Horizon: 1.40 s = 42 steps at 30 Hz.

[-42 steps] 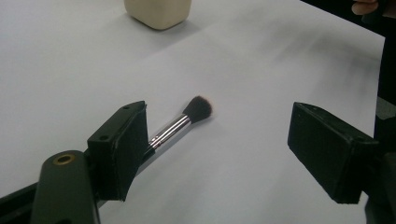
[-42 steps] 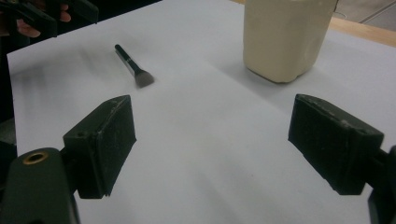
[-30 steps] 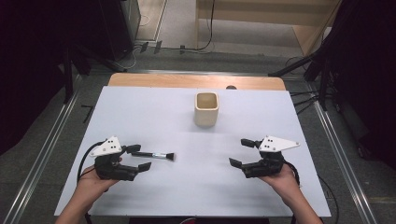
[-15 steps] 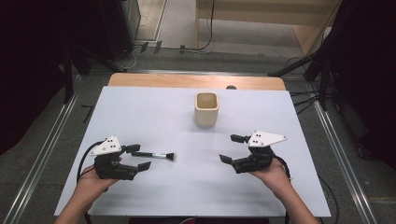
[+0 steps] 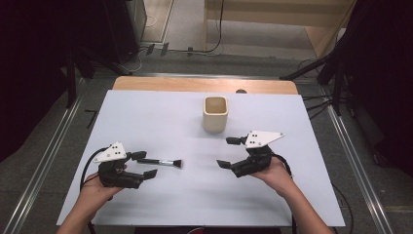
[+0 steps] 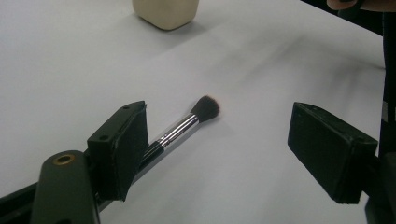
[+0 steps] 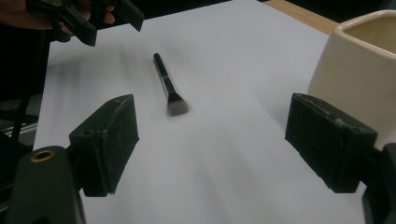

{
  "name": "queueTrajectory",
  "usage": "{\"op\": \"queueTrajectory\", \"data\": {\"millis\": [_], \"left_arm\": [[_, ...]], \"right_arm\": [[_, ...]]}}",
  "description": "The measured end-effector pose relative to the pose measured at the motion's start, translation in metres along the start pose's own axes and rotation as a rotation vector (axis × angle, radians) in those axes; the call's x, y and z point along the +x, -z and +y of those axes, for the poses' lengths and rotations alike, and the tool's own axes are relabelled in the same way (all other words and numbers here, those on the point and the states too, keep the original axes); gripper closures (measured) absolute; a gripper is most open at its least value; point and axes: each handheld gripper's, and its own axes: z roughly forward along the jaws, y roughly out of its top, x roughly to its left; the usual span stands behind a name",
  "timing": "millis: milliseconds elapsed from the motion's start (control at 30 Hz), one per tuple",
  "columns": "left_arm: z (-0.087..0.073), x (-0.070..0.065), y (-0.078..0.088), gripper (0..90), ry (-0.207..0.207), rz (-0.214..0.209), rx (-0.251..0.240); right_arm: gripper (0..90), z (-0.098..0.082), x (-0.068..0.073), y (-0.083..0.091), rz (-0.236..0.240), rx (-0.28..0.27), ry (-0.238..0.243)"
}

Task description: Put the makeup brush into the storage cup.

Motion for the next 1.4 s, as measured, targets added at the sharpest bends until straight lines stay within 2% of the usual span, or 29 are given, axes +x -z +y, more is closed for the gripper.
{"op": "queueTrajectory", "data": {"millis": [367, 733, 900, 933, 967, 1233, 1400], "left_arm": [[0.0, 0.0, 0.0, 21.0, 0.002, -0.006, 0.005], [0.0, 0.0, 0.0, 21.0, 0.0, -0.004, 0.01], [0.0, 0.002, 0.002, 20.9, -0.004, 0.005, 0.019], [0.0, 0.003, 0.002, 21.0, -0.006, 0.007, 0.018], [0.0, 0.004, 0.002, 21.0, 0.001, 0.009, 0.016], [0.0, 0.005, 0.002, 21.0, 0.01, 0.004, 0.015], [0.001, 0.006, 0.004, 21.0, 0.016, 0.011, 0.003]], "right_arm": [[19.8, 0.009, -0.004, -0.012, 0.044, -0.018, 0.019], [19.7, 0.018, -0.008, -0.027, 0.073, -0.005, 0.031], [19.2, 0.021, -0.007, -0.037, 0.081, 0.01, 0.032], [18.9, 0.021, -0.006, -0.041, 0.077, 0.018, 0.051], [18.8, 0.022, -0.006, -0.043, 0.076, 0.019, 0.05], [18.4, 0.028, -0.002, -0.056, 0.094, 0.005, 0.057], [18.3, 0.035, 0.002, -0.07, 0.109, 0.013, 0.067]]}}
